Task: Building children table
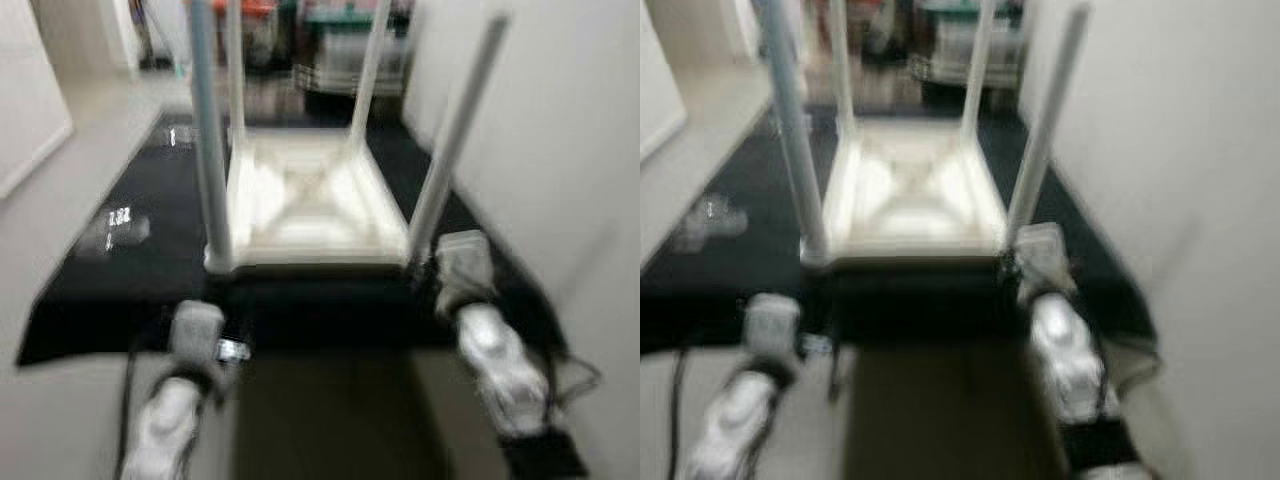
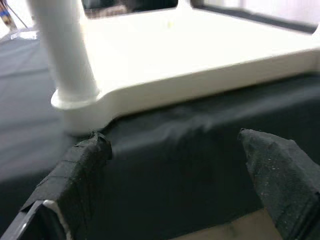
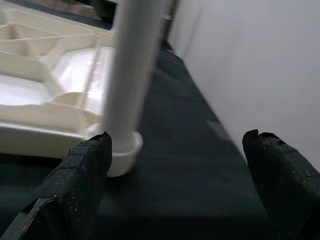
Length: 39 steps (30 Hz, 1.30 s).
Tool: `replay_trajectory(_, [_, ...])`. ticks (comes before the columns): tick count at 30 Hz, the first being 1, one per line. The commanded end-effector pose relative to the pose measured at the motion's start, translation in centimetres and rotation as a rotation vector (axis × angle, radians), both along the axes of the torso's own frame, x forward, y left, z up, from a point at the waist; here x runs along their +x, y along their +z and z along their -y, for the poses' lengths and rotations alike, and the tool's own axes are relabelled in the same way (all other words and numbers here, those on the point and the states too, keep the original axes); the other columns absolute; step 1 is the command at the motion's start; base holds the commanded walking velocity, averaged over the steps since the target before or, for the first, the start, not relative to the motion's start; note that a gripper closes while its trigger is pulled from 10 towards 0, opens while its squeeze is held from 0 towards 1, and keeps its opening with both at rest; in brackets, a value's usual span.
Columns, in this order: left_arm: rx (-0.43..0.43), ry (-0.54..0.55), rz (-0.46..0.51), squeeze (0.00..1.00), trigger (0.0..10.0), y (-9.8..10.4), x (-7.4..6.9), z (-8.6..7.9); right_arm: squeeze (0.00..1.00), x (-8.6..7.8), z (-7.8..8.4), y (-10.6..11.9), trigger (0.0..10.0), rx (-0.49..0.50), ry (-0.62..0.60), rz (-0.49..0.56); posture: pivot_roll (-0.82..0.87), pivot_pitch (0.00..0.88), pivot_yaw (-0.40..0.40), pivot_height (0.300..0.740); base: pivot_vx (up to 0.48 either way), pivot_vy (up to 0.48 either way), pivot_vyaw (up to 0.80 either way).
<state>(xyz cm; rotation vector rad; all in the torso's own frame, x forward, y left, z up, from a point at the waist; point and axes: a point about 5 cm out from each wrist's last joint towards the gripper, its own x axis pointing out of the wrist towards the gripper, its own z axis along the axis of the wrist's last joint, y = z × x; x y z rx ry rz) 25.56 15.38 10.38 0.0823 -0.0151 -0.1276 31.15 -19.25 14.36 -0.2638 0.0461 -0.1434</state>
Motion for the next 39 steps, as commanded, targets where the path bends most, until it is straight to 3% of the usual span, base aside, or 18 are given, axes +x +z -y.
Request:
replay_trajectory(1, [-0.017, 0.027, -0.001, 0.00, 10.0, -0.1, -0.1, -0.7, 0.00, 0.1, -0.3, 0.2, 10.0, 0.014, 0.000, 0.026, -0.02, 0.000, -0.071, 0.740, 0.000, 0.000, 0.00])
replay_trajectory(11, [-0.060, 0.043, 0.024, 0.00, 10.0, 0.5, -0.2, -1.3, 0.00, -0.2, -0.5, 0.1, 10.0, 0.073, -0.012, 0.050, -0.02, 0.000, -0.066, 0.740, 0.130, 0.000, 0.00])
replay_trajectory(23, [-0.081, 0.037, 0.042, 0.00, 10.0, 0.8, 0.0, -1.1, 0.00, 1.4, -1.0, 2.4, 10.0, 0.132, 0.011, 0.123, -0.01, 0.000, -0.088, 0.740, 0.308, 0.000, 0.00])
replay_trajectory(39, [-0.086, 0.014, 0.039, 0.00, 10.0, 0.9, 0.1, -0.9, 0.00, 1.4, -1.1, 1.9, 10.0, 0.153, 0.011, 0.096, -0.01, 0.000, -0.087, 0.740, 0.344, 0.000, 0.00])
